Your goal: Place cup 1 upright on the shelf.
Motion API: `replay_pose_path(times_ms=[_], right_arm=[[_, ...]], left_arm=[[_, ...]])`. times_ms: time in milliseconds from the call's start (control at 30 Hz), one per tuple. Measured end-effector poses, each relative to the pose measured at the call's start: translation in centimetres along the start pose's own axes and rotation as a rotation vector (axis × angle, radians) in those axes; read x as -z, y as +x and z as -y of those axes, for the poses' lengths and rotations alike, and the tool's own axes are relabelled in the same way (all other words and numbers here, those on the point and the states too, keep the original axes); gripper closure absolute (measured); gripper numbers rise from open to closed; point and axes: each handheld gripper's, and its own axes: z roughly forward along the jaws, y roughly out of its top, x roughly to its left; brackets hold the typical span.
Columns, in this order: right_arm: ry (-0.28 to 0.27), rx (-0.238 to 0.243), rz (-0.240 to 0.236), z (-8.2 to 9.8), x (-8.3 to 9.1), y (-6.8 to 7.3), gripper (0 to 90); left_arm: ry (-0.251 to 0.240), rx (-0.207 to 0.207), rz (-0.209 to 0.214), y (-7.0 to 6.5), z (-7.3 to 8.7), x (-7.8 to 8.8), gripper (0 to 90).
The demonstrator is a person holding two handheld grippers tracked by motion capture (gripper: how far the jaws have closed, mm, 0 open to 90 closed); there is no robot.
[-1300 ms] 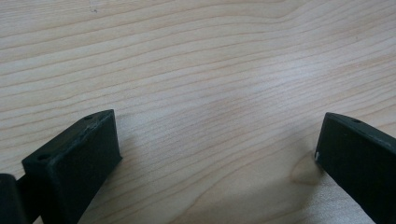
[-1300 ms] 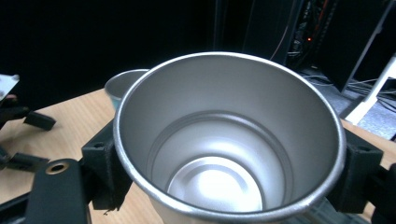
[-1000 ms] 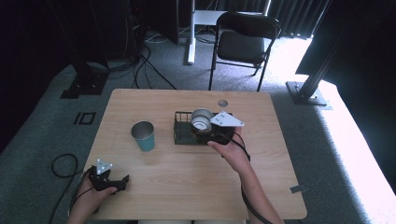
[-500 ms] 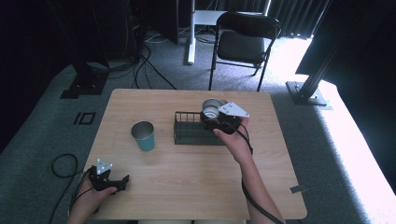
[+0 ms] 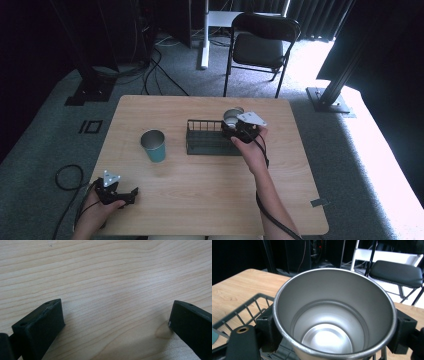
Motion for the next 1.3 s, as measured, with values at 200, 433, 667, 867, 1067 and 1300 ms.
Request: replay_pose_path(times_ms=[200, 433, 667, 867, 1067, 1300], right_arm=[[0.025, -0.009, 0.002, 0.7, -0.6, -0.2, 18.1], [0.053, -0.013, 0.007, 1.1, -1.4, -0.4, 18.1], [0.099, -0.029, 0.005, 1.8, -2.3, -0.3, 18.1], [0.128, -0.017, 0.004, 2.0, -2.8, -0.2, 18.1], [0.143, -0.009, 0.008, 2.2, -3.2, 0.0, 18.1], [0.185, 0.019, 0.0, 2.1, -3.4, 0.1, 18.0]], left_arm=[[0.0, 0.0, 0.0, 0.0, 0.0, 0.0, 0.4], [0.001, -0.001, 0.0, 0.0, 0.0, 0.0, 0.4], [0.001, -0.001, 0.0, 0.0, 0.0, 0.0, 0.4], [0.001, -0.001, 0.0, 0.0, 0.0, 0.0, 0.4], [0.0, 0.0, 0.0, 0.0, 0.0, 0.0, 0.4], [0.001, -0.001, 0.0, 0.0, 0.0, 0.0, 0.4]])
